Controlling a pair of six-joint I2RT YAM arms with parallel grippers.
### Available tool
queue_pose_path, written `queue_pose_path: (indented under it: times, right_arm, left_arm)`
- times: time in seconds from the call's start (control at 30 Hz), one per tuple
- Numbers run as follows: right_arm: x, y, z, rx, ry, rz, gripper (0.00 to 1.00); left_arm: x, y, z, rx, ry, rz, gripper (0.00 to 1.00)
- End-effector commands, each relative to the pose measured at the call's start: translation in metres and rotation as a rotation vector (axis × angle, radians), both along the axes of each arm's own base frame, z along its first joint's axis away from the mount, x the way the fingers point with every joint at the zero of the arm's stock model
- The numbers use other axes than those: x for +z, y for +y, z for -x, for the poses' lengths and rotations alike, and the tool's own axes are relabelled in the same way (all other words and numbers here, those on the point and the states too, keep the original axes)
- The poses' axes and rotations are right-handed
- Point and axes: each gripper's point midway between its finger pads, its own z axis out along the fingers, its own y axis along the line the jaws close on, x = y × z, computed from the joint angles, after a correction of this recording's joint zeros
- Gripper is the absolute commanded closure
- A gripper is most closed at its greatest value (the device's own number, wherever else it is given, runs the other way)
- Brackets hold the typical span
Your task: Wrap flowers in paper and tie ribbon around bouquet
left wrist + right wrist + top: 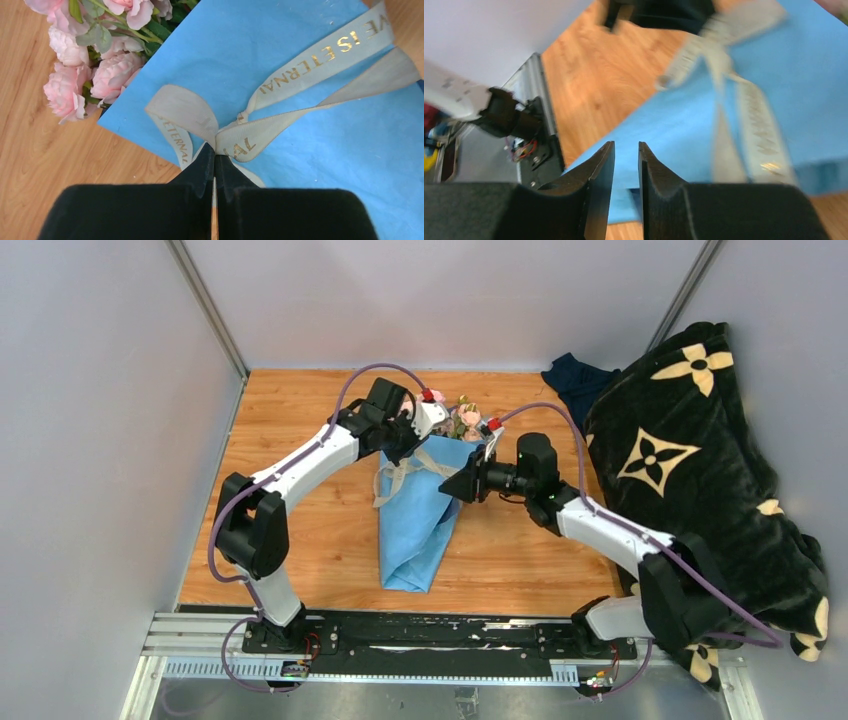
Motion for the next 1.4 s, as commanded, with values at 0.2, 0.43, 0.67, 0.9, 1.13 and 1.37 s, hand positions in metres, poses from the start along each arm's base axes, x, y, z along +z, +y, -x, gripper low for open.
queue_pose_path:
  times: [0.2,0.43,0.67,0.9,1.13,1.37]
  right_arm:
    - [0.019,0.052,0.017,0.109,-0.15,-0.184,0.76]
    - [-0.032,0.058,-0.036,-0.059,-0.09,-0.097,0.79]
    - [-0.07,0.022,-0.095,-0.287,0.053,-0.012,0.79]
    - [-0.029,0.042,-0.069,-0.016,-0.191,-0.102,0.7]
    - [-0.018,0.033,-0.038,0.076,-0.378,-0.071,0.67]
    - [0.001,0.053,-0.034,0.159,-0.66,-0.123,0.59]
  left_arm:
    - [0.027,-0.014,0.013,-0.016,0.053,0.1,1.0]
    - [0.04,-0.001,0.025,-0.034,0.037,0.067,1.0]
    - [0.041,0.004,0.052,-0.142,0.098,0.054,1.0]
    - [0.052,-0.007,0.092,-0.358,0.174,0.124,1.0]
    - [0.042,-0.01,0.081,-0.337,0.201,0.106,1.0]
    - [0.05,-0.015,0.081,-0.396,0.202,0.119,1.0]
